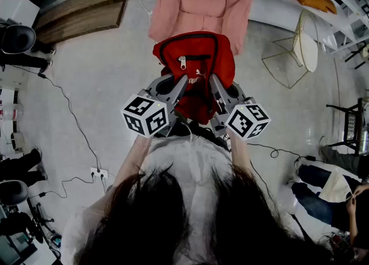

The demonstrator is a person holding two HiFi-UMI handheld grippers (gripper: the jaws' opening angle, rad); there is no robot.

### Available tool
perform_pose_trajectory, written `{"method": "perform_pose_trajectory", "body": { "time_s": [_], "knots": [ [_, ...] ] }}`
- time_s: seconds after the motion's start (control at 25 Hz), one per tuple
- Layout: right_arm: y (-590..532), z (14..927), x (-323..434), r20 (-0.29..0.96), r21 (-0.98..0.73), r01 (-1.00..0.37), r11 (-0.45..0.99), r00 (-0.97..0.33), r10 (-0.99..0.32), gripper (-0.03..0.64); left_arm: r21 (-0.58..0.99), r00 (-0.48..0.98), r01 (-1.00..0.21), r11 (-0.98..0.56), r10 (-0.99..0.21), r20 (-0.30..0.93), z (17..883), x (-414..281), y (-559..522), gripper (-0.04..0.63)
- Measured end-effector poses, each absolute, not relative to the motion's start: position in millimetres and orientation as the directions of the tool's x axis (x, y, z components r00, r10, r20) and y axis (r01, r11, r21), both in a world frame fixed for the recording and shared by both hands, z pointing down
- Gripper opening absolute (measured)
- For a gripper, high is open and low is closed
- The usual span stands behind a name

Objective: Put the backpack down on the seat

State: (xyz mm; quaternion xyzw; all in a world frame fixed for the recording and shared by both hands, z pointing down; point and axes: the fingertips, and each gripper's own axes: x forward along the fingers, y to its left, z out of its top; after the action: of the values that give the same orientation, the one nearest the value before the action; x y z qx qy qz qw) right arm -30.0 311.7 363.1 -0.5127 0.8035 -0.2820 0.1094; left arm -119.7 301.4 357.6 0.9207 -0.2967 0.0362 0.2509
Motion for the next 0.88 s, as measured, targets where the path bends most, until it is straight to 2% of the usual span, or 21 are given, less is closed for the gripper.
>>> {"method": "perform_pose_trajectory", "body": {
  "time_s": [0.88],
  "knots": [
    [304.8, 373.6, -21.4, 0.121, -0.55, -0.784, 0.288, -0.416, -0.901, 0.044, 0.427, 0.818, -0.574, -0.699, -0.508, 0.269, 368.6, -114.8, 295.0, 0.04]
  ]
}}
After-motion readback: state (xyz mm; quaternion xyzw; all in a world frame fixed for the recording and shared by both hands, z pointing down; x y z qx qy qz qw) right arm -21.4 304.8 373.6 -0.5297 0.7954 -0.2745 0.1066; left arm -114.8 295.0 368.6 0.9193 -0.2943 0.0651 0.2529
